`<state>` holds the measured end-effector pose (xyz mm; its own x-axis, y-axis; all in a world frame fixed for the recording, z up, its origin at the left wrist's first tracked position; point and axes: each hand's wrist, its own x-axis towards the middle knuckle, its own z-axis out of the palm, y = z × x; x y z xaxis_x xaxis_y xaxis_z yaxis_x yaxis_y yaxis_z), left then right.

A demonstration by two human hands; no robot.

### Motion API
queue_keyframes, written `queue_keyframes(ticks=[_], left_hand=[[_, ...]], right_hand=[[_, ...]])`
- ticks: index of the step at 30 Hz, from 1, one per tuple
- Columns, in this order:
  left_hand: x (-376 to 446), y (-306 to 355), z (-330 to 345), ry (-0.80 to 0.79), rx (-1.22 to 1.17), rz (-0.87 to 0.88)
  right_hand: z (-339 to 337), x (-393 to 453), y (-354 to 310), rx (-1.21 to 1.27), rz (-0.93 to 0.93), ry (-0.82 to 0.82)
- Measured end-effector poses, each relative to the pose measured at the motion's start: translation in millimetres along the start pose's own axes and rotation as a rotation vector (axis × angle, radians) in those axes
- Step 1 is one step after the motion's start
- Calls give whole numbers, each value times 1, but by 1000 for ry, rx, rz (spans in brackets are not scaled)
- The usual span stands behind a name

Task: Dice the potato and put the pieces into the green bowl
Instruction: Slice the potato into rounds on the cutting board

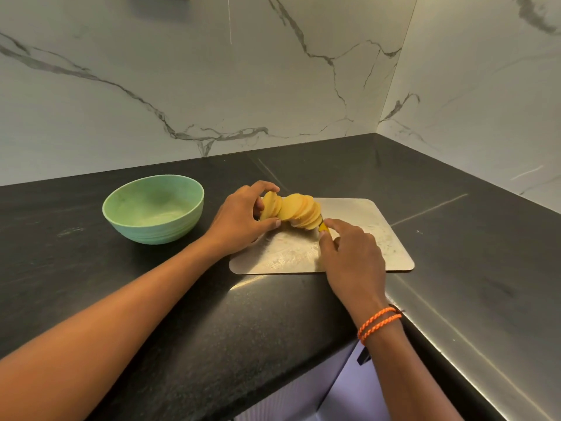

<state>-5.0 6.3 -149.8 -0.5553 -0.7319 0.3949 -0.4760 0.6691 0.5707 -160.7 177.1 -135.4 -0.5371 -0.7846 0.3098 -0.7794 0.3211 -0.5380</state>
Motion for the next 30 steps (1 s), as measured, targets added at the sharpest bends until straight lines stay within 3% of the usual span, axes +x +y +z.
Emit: queue_keyframes(ticks=[9, 16, 23, 30], left_hand=[[1, 2, -1, 45, -137, -113], [2, 0, 0, 82, -183, -154], [1, -2, 5, 29, -130, -70], [3, -5, 3, -76, -81, -164]], right_hand=[[10, 22, -27, -2, -78, 73], [8, 35, -39, -88, -247, 72], [5, 55, -30, 115, -283, -36], [3, 66, 0, 239, -213, -87]])
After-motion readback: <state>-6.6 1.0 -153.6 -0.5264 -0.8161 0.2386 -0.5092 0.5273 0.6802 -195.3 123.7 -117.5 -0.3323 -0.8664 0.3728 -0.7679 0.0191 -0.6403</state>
